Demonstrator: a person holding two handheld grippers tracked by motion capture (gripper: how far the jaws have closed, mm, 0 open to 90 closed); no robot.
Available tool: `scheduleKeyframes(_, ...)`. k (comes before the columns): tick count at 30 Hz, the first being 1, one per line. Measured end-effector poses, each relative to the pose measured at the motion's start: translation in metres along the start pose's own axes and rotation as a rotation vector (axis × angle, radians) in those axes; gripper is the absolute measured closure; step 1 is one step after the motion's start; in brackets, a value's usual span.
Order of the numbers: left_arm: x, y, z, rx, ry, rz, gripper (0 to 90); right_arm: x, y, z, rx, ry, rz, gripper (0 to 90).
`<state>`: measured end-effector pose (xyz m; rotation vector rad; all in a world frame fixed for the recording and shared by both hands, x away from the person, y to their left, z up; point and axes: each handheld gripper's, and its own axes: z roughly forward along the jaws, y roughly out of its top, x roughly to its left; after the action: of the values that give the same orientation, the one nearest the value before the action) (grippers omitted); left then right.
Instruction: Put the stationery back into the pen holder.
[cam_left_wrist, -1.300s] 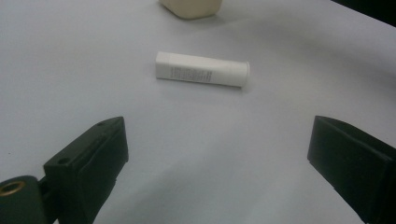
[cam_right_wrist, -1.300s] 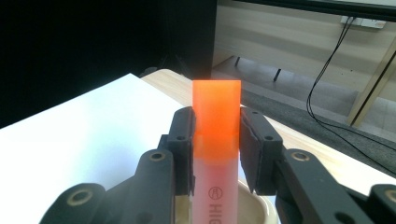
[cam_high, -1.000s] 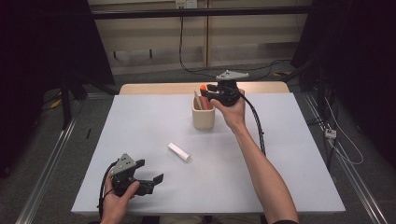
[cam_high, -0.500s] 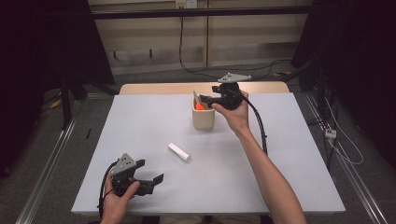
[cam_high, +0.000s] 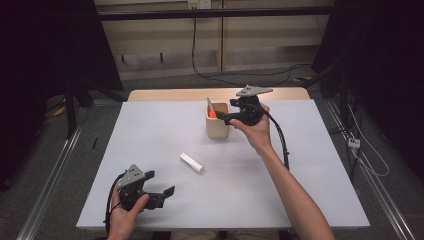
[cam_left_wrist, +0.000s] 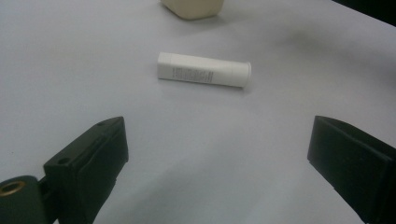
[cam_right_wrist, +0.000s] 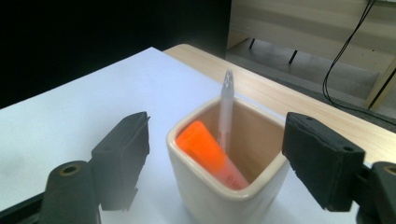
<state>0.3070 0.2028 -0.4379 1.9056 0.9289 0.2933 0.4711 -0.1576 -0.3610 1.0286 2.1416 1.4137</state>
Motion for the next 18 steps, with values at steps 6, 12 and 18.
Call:
scheduleKeyframes(6,0.0,0.0,0.0,-0.002,0.001,-0.001,5.0,0.006,-0.005,-0.005,0.012,0.004,0.002,17.7)
scheduleKeyframes(12,-0.001,0.0,-0.001,-0.004,-0.001,0.0,5.0,0.005,-0.013,-0.008,0.006,0.014,0.036,14.7)
scheduleKeyframes(18,0.0,0.001,-0.001,-0.004,-0.002,-0.001,5.0,0.01,-0.017,-0.01,0.026,0.019,0.021,14.9)
